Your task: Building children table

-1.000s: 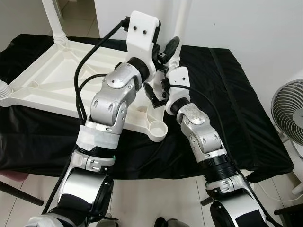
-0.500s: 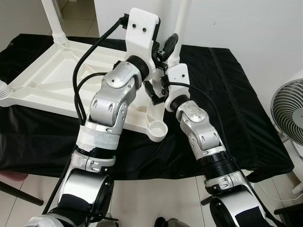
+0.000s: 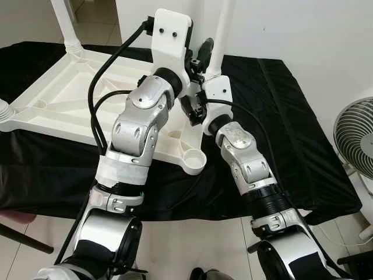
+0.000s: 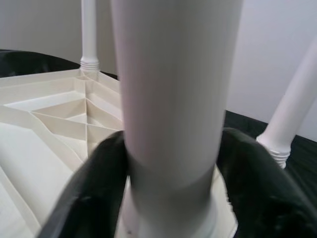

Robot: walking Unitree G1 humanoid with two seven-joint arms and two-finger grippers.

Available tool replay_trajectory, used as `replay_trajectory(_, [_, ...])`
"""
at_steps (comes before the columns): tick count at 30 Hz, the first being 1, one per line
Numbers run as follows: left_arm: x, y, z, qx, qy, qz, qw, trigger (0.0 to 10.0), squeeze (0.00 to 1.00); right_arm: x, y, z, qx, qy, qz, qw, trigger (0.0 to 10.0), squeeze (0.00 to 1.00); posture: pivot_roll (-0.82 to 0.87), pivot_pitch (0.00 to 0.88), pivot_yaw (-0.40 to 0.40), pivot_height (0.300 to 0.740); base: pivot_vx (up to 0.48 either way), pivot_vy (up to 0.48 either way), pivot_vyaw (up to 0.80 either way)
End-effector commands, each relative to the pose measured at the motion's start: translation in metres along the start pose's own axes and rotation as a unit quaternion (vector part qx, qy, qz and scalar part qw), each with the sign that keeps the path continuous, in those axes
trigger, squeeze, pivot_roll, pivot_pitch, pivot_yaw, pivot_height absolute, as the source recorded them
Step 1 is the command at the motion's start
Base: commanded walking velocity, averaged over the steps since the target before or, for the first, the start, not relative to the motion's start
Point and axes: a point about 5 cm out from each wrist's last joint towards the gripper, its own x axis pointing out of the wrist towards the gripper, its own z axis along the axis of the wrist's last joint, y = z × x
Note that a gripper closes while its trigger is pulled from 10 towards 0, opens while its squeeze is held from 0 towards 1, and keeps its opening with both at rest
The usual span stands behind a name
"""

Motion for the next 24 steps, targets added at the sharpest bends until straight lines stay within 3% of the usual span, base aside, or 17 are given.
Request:
replay_trajectory(1, [-0.0001,-0.0053,-0.0010,0.003,0.004,-0.004,1.000,10.0,0.00,0.0024,0.0026,0.0053,-0.001,-0.014,0.007,1.000,0.0,0.00,0.13,0.072,-0.070,0.740,0.000,0.000,0.00])
replay_trajectory(14, [0.0006,-0.0077,-0.0001,-0.001,0.003,-0.005,1.000,10.0,0.00,0.0038,0.0006,0.0062,0.002,-0.021,-0.002,1.000,0.0,0.00,0.14,0.071,-0.068,0.740,0.000,0.000,0.00])
replay_trajectory(15, [0.0008,-0.0078,0.0002,-0.001,0.003,-0.005,1.000,10.0,0.00,0.0045,-0.0005,0.0057,-0.001,-0.017,-0.008,1.000,10.0,0.00,0.14,0.070,-0.068,0.740,0.000,0.000,0.00])
replay_trajectory(17, [0.0009,-0.0079,0.0003,-0.001,0.003,-0.005,1.000,10.0,0.00,0.0048,-0.0011,0.0055,0.003,-0.017,-0.012,1.000,10.0,0.00,0.14,0.070,-0.068,0.740,0.000,0.000,0.00])
replay_trajectory(18, [0.0008,-0.0082,0.0005,-0.001,0.003,-0.005,1.000,10.0,0.00,0.0056,-0.0011,0.0051,0.019,-0.016,-0.012,1.000,10.0,1.00,0.14,0.070,-0.067,0.740,0.000,0.000,0.00])
replay_trajectory(23, [0.0011,-0.0101,0.0011,-0.003,0.001,-0.008,1.000,10.0,0.00,0.0080,-0.0021,0.0066,0.015,-0.016,-0.014,1.000,10.0,1.00,0.14,0.071,-0.068,0.740,0.000,0.000,0.00])
replay_trajectory(24, [0.0011,-0.0104,0.0012,-0.003,0.001,-0.008,1.000,10.0,0.00,0.0084,-0.0023,0.0068,0.012,-0.016,-0.016,1.000,10.0,0.00,0.14,0.071,-0.068,0.740,0.000,0.000,0.00])
